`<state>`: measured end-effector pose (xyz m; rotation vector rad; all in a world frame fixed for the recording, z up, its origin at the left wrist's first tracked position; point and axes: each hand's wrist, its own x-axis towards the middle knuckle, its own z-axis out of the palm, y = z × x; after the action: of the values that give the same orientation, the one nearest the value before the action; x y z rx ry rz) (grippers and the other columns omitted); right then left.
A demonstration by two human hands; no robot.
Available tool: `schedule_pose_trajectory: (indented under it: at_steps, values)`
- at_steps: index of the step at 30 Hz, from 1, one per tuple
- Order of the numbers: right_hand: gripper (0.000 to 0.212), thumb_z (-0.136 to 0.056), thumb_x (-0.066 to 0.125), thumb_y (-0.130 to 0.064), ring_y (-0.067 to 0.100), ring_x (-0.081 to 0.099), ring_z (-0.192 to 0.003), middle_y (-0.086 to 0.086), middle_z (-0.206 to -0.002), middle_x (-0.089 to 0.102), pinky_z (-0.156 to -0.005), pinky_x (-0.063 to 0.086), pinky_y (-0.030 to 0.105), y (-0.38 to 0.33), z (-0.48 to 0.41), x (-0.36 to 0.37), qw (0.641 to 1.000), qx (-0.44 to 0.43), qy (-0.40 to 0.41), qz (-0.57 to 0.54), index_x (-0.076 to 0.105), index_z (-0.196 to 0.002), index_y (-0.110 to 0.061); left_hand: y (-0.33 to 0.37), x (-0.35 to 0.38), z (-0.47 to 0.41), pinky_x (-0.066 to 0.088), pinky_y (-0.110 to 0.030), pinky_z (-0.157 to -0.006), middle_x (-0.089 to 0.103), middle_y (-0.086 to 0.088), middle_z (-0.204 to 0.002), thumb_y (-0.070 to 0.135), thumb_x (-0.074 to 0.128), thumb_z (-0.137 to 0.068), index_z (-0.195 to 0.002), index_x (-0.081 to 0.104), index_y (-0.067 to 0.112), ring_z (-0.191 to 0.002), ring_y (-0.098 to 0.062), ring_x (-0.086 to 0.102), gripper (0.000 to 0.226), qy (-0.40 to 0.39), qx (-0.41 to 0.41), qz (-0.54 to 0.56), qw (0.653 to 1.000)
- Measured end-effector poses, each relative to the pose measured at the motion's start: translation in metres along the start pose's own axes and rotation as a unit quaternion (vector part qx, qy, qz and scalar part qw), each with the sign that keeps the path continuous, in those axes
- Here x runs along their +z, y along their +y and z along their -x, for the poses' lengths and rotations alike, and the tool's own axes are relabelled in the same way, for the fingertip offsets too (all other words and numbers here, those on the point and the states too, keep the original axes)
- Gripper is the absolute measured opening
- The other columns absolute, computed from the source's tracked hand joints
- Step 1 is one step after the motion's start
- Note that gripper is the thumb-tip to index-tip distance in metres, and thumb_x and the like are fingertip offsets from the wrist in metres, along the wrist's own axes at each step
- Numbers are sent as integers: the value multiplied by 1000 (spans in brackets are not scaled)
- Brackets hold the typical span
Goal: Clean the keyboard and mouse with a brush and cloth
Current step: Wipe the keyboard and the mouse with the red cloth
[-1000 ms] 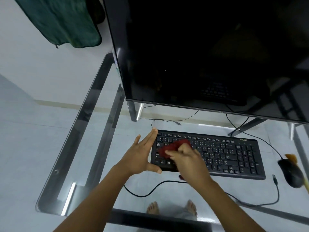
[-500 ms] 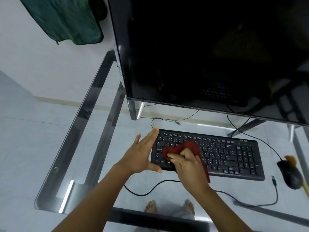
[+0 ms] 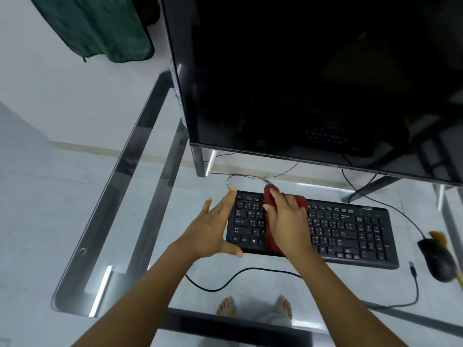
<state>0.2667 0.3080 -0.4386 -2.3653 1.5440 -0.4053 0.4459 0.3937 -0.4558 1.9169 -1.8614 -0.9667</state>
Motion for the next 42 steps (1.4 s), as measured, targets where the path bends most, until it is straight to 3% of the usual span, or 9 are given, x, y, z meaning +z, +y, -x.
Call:
schedule_pose_trajectory:
  at_steps: [7, 12, 18, 20, 23, 25, 31, 37, 42]
  values:
    - [17, -88, 51, -42, 16, 47, -79, -12, -79, 53, -58, 31, 25, -17, 36, 4, 937, -300, -178, 24, 61, -88, -28, -6, 4, 2, -2, -41, -121, 38, 1, -151, 63, 77, -59, -150, -20, 19, -138, -13, 34, 140, 33, 33, -8, 999]
    - [18, -89, 63, -23, 27, 51, -69, 1, -84, 53, -58, 47, 34, -20, -14, 9, 972, -209, -102, -27, 70, -105, -26, -5, 2, 2, -5, -39, -120, 28, 2, -156, 67, 76, -58, -149, -22, 25, -142, -12, 27, 140, 19, 20, 5, 1000]
    - [10, -84, 69, -30, 18, 52, -70, -6, -84, 54, -51, 42, 26, -13, 45, -2, 946, -249, -208, -15, 62, -92, -31, -6, 4, 2, -1, -40, -121, 28, 2, -156, 65, 78, -57, -150, -20, 20, -142, -13, 28, 142, 38, 30, -18, 999]
    - [18, -88, 61, -47, 17, 57, -66, -4, -83, 61, -47, 39, 23, 7, 31, -2, 965, -223, -132, 23, 58, -84, -29, -4, 2, 1, -3, -41, -121, 23, 3, -158, 68, 77, -56, -149, -20, 24, -144, -14, 22, 141, 24, 20, -12, 999]
    - [23, -96, 53, -27, 14, 52, -60, 7, -95, 63, -52, 42, 15, 26, -3, -11, 997, -63, -24, 22, 68, -113, -23, 0, 0, 1, -7, -39, -119, 19, 5, -159, 66, 77, -59, -149, -19, 26, -145, -15, 19, 138, 16, 10, -4, 1000]
    - [26, -96, 55, -19, 23, 58, -63, 13, -97, 62, -61, 54, 27, 19, -10, -1, 1000, -17, -12, -3, 68, -117, -14, 1, 0, 0, -6, -41, -120, 19, 5, -159, 65, 78, -57, -149, -19, 25, -145, -13, 19, 140, 15, 7, -1, 1000]
    - [26, -98, 51, -26, 26, 61, -75, 6, -99, 55, -62, 52, 30, -31, -18, 16, 988, -138, -73, 7, 62, -120, -21, 1, 0, 1, -3, -42, -121, 24, 3, -157, 66, 77, -58, -148, -21, 28, -144, -13, 22, 139, 15, 4, -10, 1000]
    - [32, -102, 43, -22, 29, 66, -84, 17, -120, 53, -70, 58, 36, 11, -31, -9, 993, 11, -86, 74, 53, -131, -16, -1, 0, 0, -3, -43, -121, 20, 4, -159, 68, 77, -56, -149, -19, 28, -146, -13, 19, 140, 10, -3, -12, 1000]
    - [23, -89, 63, -16, 28, 59, -70, 9, -98, 52, -63, 51, 33, -43, 12, 10, 969, -187, -162, 5, 61, -112, -16, -4, -1, 0, -3, -41, -121, 24, 1, -158, 68, 79, -51, -149, -22, 27, -145, -10, 20, 146, 1, 4, -6, 1000]
